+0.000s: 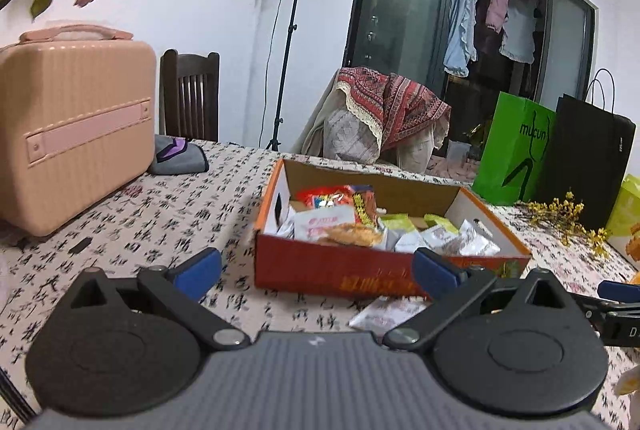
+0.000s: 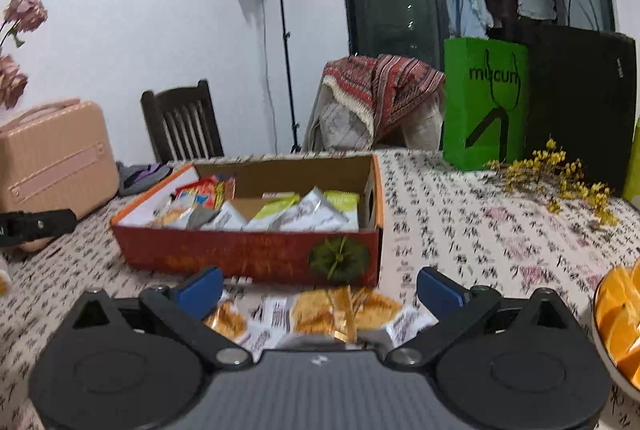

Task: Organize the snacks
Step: 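Move both tools back to the pile and grasp a cracker packet with the right gripper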

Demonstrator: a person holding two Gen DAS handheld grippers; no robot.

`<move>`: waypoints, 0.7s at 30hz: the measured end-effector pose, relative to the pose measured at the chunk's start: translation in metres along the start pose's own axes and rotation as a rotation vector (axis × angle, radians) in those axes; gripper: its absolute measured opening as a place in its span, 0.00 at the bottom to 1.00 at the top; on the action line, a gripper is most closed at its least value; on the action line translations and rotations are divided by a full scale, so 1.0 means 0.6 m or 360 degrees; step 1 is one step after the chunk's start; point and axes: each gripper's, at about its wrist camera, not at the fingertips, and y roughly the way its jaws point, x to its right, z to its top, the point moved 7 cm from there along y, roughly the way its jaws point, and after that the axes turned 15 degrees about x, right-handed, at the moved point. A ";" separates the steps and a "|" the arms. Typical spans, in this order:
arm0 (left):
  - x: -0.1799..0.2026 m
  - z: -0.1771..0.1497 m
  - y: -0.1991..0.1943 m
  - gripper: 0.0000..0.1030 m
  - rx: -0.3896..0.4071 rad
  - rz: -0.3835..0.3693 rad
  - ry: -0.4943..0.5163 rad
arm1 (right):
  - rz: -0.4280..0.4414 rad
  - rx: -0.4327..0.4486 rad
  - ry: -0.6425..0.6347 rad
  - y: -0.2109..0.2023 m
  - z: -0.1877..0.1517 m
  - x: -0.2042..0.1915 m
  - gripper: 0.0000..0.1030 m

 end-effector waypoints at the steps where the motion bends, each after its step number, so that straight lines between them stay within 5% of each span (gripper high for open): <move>1: -0.004 -0.005 -0.005 1.00 -0.0007 0.0001 0.0002 | 0.0001 -0.0011 -0.0001 -0.003 -0.005 -0.002 1.00; 13: -0.052 -0.042 -0.036 1.00 -0.0086 0.0048 -0.0010 | 0.0103 -0.0134 -0.0116 -0.002 -0.040 -0.062 1.00; 21: -0.079 -0.050 -0.052 1.00 -0.0109 0.0078 -0.0017 | 0.0172 -0.0303 -0.0475 0.060 -0.080 -0.118 0.95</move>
